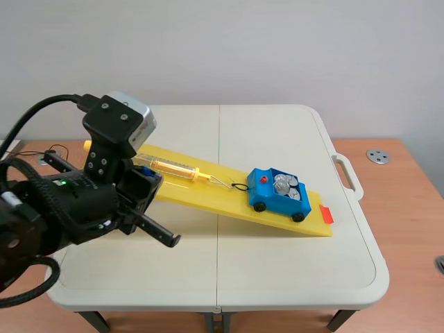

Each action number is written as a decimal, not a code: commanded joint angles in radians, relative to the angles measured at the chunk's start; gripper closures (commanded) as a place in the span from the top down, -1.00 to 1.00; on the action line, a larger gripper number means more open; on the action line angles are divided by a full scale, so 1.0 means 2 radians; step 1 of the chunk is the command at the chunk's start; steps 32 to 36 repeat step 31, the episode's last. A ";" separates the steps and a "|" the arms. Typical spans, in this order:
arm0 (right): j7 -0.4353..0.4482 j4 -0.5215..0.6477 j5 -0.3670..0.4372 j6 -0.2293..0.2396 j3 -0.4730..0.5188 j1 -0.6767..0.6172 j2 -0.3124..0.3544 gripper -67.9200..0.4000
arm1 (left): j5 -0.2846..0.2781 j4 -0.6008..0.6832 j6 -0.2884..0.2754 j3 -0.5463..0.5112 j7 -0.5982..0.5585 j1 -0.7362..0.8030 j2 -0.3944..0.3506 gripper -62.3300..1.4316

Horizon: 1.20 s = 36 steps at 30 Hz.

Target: Place the four metal weights on the blue cart on the ramp.

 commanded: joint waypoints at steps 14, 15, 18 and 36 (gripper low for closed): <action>0.105 0.051 0.040 0.005 -0.070 0.079 -0.034 0.95 | -0.029 0.178 0.017 -0.006 -0.045 0.172 -0.016 1.00; 0.105 0.051 0.040 0.005 -0.076 0.081 -0.037 0.95 | -0.029 0.178 0.019 -0.006 -0.045 0.175 -0.016 1.00; 0.107 0.051 0.040 0.003 -0.089 0.083 -0.040 0.95 | -0.029 0.178 0.026 -0.006 -0.045 0.175 -0.016 1.00; 0.107 0.051 0.040 -0.002 -0.098 0.083 -0.040 0.95 | -0.029 0.178 0.033 -0.006 -0.059 0.173 -0.016 1.00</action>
